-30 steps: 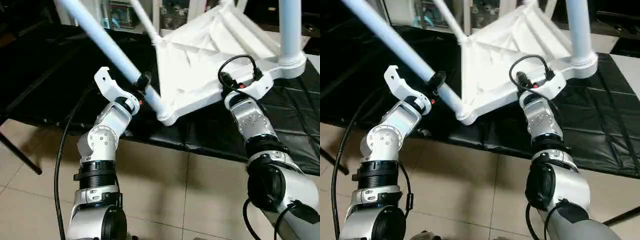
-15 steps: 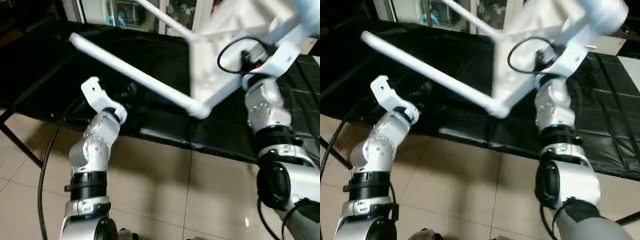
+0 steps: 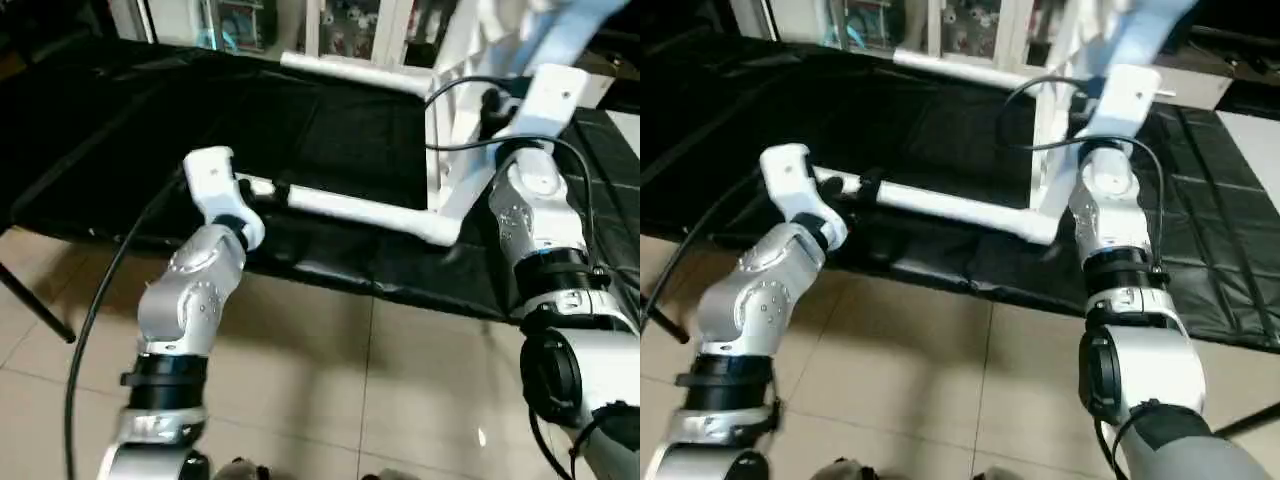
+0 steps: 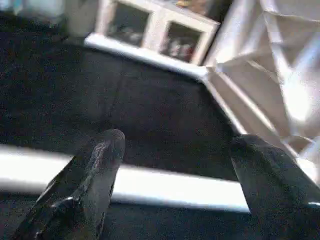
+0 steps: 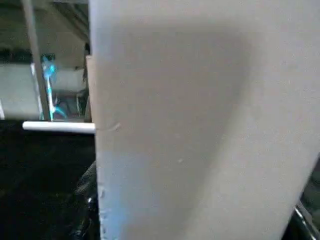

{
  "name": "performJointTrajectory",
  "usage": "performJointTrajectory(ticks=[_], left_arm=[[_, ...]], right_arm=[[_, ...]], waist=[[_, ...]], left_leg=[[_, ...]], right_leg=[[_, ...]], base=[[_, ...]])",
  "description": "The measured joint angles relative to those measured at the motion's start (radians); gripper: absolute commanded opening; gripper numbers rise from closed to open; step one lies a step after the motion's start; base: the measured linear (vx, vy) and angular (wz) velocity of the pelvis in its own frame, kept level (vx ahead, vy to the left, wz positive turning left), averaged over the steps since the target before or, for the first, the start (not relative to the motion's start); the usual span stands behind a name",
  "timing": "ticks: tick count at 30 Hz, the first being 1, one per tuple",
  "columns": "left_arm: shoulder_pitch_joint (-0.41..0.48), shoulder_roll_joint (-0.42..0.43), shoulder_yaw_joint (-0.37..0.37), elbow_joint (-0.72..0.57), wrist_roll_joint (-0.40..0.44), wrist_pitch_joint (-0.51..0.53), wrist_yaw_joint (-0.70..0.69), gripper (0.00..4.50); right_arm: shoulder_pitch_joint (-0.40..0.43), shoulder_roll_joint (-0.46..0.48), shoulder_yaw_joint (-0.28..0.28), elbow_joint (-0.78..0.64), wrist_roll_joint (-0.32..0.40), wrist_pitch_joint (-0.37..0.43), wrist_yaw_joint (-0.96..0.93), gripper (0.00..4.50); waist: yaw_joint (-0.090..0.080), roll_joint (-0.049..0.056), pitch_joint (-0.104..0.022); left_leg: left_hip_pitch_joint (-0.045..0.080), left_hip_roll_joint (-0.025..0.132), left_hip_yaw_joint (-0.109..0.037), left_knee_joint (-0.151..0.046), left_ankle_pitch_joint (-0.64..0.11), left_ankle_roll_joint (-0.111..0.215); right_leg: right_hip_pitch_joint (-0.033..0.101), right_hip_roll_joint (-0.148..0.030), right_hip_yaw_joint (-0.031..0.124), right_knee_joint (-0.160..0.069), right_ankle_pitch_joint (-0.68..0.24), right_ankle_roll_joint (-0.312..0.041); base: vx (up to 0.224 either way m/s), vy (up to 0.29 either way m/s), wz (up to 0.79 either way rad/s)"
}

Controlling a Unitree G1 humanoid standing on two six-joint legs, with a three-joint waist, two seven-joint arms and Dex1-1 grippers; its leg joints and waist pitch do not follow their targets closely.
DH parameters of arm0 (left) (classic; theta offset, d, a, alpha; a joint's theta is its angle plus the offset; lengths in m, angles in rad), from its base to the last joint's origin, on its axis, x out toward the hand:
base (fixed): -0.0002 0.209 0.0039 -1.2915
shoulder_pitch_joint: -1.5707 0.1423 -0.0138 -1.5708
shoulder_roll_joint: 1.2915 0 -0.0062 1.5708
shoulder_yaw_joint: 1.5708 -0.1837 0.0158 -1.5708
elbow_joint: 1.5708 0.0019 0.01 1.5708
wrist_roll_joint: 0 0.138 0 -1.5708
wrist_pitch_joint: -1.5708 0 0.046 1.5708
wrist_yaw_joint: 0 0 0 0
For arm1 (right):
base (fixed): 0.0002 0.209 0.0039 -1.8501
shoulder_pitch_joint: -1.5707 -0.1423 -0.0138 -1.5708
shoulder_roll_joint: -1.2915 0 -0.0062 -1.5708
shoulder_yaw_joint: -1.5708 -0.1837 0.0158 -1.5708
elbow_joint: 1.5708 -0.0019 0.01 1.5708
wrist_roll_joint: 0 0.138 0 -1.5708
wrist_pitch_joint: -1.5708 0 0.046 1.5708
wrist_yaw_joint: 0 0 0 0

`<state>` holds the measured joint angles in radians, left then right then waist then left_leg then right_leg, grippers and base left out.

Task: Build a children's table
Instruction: Flip table

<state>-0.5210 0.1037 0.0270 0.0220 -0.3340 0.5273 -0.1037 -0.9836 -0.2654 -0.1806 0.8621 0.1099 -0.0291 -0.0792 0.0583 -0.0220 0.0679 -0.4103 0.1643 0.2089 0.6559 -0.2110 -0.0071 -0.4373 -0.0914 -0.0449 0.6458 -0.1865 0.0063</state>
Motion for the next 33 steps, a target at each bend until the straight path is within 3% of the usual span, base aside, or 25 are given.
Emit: performJointTrajectory(ticks=[5,6,8,16,25,29,33], left_arm=[[0.001,0.077,-0.137,-0.069,0.103,-0.04,-0.079,3.82],[0.001,0.093,-0.156,-0.083,0.125,-0.051,-0.086,3.82],[0.001,0.112,-0.18,-0.105,0.165,-0.076,-0.089,3.82],[0.002,0.13,-0.202,-0.167,0.214,-0.128,-0.096,3.82],[0.069,0.17,-0.24,-0.283,0.227,-0.161,-0.177,3.82],[0.13,0.127,-0.215,-0.294,0.234,-0.161,-0.113,3.82],[0.15,0.163,-0.197,-0.291,0.282,-0.165,-0.078,3.82]], right_arm=[[-0.005,0.001,0.021,-0.008,-0.011,0.026,-0.004,1.96],[-0.005,0.005,0.02,-0.015,-0.01,0.034,-0.008,2.3],[-0.004,0.016,0.02,-0.028,-0.009,0.049,-0.014,2.67],[0.07,0.071,0.027,-0.105,-0.002,0.058,-0.008,3.29],[0.319,0.123,0.05,-0.422,0.025,0.093,0.034,3.99],[0.468,0.131,0.073,-0.611,0.04,0.082,0.064,3.99],[0.613,0.119,0.086,-0.825,0.061,0.064,0.1,3.99]], waist=[[-0.002,-0.002,-0.001],[-0.003,-0.002,-0.001],[-0.006,-0.003,-0.001],[-0.02,-0.005,-0.001],[-0.018,-0.003,-0.002],[-0.019,0.003,-0.002],[-0.019,0.005,-0.001]], left_leg=[[0.001,0.0,0.0,0.0,0.0,0.0],[0.001,0.0,0.0,0.0,0.0,0.0],[0.001,0.001,0.0,0.0,0.0,0.0],[0.003,0.0,0.0,0.0,0.001,-0.002],[0.006,0.001,0.0,-0.002,0.002,-0.006],[0.008,0.001,-0.001,-0.003,0.001,-0.012],[0.009,0.001,-0.002,-0.006,0.003,-0.015]], right_leg=[[0.0,0.0,0.0,0.0,0.0,0.0],[0.0,0.0,0.0,0.0,0.0,0.0],[0.001,0.0,0.0,0.001,0.0,0.0],[0.002,0.0,0.0,0.001,0.002,0.001],[0.003,0.001,0.001,0.001,0.003,0.002],[0.005,0.001,0.002,0.0,0.005,0.003],[0.005,0.002,0.002,-0.001,0.008,0.009]], base=[[0.0,0.0,0.0],[0.0,0.0,0.0],[0.0,0.0,0.0],[0.0,0.0,0.0],[0.0,0.0,0.0],[0.0,0.0,0.0],[0.0,0.0,0.0]])
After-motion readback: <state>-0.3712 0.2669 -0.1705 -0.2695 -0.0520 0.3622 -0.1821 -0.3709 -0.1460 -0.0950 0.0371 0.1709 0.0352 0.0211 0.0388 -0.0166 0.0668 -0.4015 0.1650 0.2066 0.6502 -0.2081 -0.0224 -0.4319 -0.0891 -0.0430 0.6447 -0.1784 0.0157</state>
